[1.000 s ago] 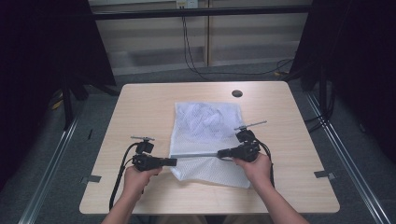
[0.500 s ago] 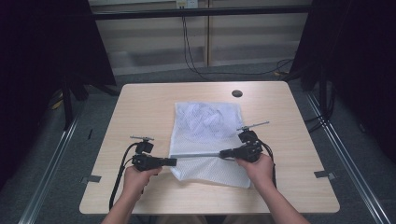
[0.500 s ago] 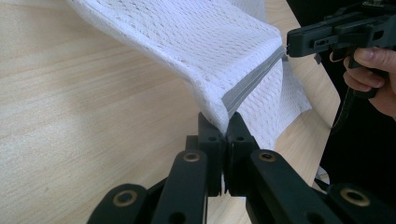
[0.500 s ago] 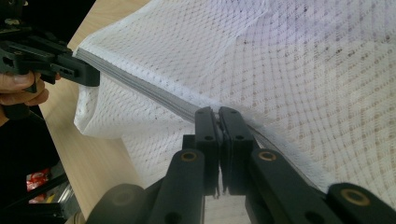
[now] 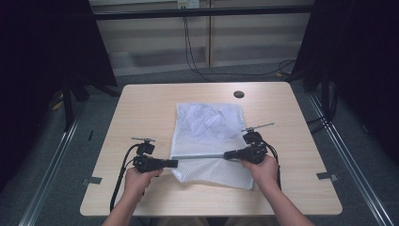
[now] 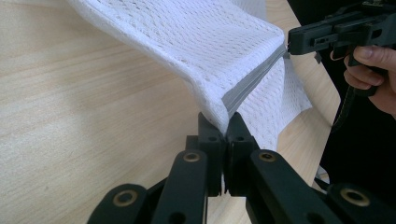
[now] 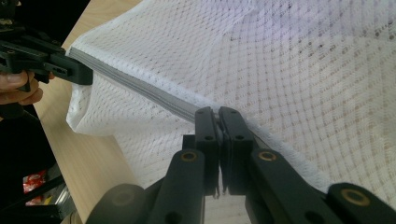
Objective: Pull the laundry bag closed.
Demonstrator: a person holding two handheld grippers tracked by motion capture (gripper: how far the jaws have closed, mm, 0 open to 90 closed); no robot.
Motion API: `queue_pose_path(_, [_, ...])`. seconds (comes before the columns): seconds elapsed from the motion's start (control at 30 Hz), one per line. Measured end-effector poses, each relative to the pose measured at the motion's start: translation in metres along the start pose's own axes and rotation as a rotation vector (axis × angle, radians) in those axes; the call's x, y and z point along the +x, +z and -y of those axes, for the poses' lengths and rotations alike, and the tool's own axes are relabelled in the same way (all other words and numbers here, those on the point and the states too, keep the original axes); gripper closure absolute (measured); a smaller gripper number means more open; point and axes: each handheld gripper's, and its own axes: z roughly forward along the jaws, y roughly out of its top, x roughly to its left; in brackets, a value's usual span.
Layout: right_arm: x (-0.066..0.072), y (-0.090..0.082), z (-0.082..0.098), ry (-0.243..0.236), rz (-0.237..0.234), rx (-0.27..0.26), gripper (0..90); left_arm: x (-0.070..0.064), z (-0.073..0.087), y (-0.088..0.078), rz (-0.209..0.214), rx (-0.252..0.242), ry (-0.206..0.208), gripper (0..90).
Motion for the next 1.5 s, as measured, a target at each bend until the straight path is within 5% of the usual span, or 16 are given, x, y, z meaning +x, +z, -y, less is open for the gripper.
queue_pose_path(1.5, [-0.026,-0.031,0.012,0.035,0.056,-0.019,87.0,0.001,0.000,-0.002,-0.006,-0.001,-0.005,88.1])
